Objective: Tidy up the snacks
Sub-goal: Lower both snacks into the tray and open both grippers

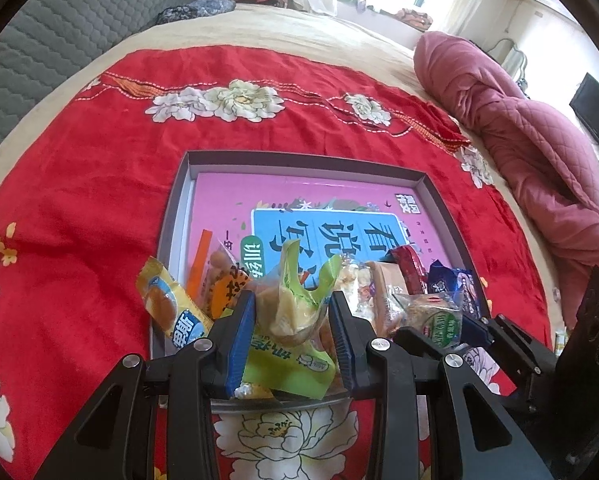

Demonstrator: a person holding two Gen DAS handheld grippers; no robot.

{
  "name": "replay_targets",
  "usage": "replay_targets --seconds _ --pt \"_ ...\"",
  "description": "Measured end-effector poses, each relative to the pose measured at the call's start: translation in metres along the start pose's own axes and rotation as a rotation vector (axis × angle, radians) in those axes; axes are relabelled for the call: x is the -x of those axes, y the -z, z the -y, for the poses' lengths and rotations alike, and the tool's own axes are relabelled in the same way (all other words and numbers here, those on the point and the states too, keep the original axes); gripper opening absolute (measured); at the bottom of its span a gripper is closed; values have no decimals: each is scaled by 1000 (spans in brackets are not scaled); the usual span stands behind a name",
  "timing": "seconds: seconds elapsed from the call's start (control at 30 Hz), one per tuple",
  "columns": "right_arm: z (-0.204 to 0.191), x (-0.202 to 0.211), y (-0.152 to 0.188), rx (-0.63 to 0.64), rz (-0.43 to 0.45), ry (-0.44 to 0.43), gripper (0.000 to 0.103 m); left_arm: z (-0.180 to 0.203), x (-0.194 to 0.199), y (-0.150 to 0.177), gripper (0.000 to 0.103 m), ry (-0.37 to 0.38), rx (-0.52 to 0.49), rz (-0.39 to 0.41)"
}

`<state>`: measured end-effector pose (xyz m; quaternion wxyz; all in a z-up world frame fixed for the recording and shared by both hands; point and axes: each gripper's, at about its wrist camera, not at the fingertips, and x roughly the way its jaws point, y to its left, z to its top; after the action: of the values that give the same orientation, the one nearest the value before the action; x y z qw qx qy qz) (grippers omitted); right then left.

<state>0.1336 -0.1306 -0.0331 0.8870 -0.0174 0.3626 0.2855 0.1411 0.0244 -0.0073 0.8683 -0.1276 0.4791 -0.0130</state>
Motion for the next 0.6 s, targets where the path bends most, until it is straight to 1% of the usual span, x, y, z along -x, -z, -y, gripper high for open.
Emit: replay_targets --seconds 0.17,0.6 --pt "3 -8 1 -7 -23 9 43 0 -2 0 39 -2 3 -4" --pt "8 -12 2 -19 -32 30 44 -1 -7 1 39 -15 9 -8"
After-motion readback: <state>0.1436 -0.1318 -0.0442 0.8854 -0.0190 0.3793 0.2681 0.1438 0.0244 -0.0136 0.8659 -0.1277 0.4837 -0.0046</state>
